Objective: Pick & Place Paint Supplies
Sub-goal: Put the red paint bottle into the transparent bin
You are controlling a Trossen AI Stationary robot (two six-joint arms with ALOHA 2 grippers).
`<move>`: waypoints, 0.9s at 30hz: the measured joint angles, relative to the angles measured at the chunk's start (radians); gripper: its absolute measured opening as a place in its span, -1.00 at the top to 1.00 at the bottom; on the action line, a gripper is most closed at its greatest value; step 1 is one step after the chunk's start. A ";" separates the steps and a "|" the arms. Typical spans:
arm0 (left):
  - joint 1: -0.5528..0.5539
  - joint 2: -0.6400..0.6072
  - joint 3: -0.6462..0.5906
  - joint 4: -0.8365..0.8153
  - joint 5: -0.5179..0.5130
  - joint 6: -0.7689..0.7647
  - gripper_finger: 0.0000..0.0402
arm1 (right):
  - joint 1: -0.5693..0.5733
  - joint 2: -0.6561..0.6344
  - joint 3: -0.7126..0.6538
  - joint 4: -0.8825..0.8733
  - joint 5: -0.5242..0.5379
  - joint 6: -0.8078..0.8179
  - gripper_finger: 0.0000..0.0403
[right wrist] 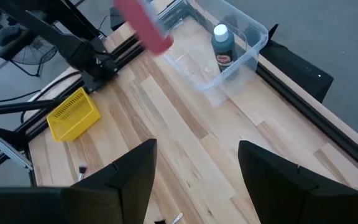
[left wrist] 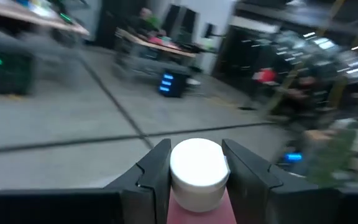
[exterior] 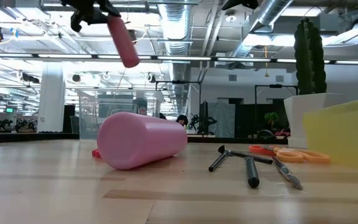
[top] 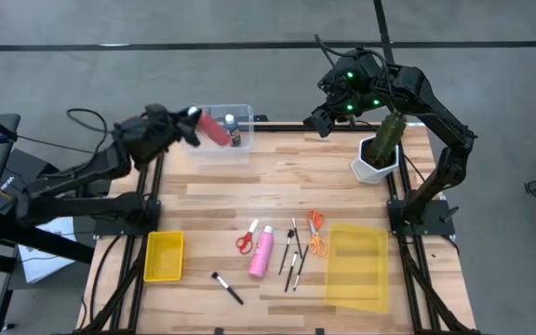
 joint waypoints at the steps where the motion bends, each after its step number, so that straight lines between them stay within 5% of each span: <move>1: 0.029 0.018 0.013 -0.001 0.004 0.033 0.45 | 0.000 0.000 0.000 0.000 0.000 0.006 -0.11; 11: 0.222 0.242 0.056 -0.002 0.058 0.157 0.45 | 0.000 0.000 0.000 0.000 0.000 0.027 -0.11; 27: 0.193 0.468 -0.016 0.170 -0.211 0.163 0.45 | 0.000 0.000 0.000 0.000 0.005 0.059 -0.11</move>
